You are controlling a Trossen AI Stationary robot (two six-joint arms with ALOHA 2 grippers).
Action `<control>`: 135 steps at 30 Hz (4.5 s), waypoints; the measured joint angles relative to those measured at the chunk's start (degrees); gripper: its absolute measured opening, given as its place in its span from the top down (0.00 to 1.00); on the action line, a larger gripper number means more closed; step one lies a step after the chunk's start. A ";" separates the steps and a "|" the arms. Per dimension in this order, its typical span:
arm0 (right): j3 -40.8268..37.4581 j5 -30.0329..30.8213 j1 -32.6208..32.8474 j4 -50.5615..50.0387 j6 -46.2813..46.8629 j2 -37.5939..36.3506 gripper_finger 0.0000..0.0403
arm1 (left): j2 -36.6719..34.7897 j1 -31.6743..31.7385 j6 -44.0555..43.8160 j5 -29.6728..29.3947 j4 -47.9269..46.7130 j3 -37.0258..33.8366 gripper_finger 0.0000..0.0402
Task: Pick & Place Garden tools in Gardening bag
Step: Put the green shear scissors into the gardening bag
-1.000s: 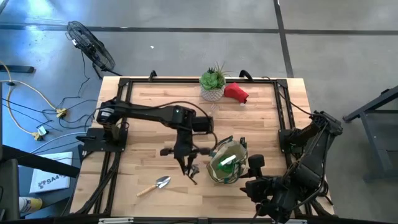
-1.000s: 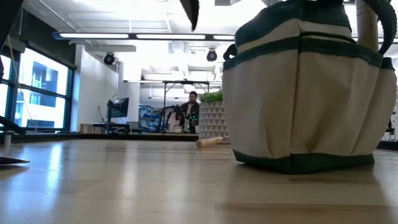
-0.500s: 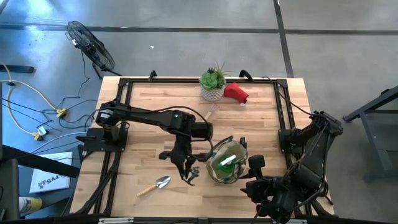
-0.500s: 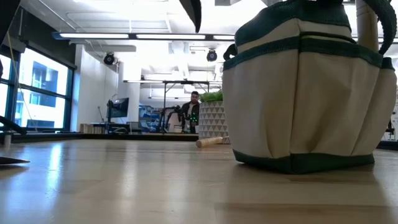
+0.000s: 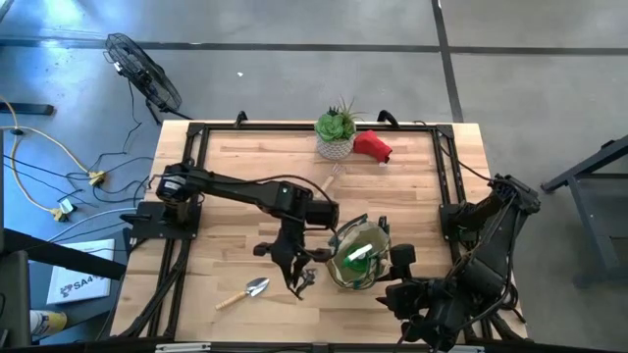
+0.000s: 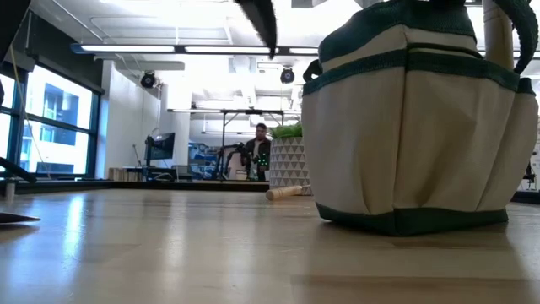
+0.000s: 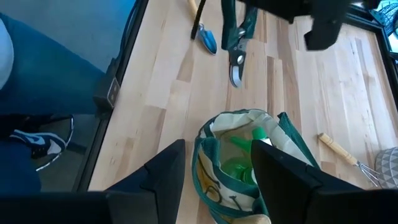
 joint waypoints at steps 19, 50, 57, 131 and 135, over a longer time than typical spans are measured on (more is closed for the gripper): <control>0.00 -0.58 0.02 -4.27 -3.87 0.18 0.56 | -0.41 -10.14 -63.79 -27.66 27.08 0.15 0.89; 0.00 -0.15 8.39 -9.63 -5.53 0.16 0.56 | 9.32 -19.94 -94.04 -42.55 61.03 0.13 0.89; 0.00 -0.17 8.39 -9.63 -4.57 0.16 0.56 | 9.29 -20.98 -92.41 -38.78 62.49 0.13 0.89; 0.00 1.07 10.37 -9.54 -2.38 0.12 0.56 | 6.93 -29.91 -127.05 -135.00 46.98 0.19 0.88; 0.00 1.07 10.35 -9.52 -2.40 0.12 0.56 | 7.29 -29.54 -127.85 -136.51 46.22 0.09 0.88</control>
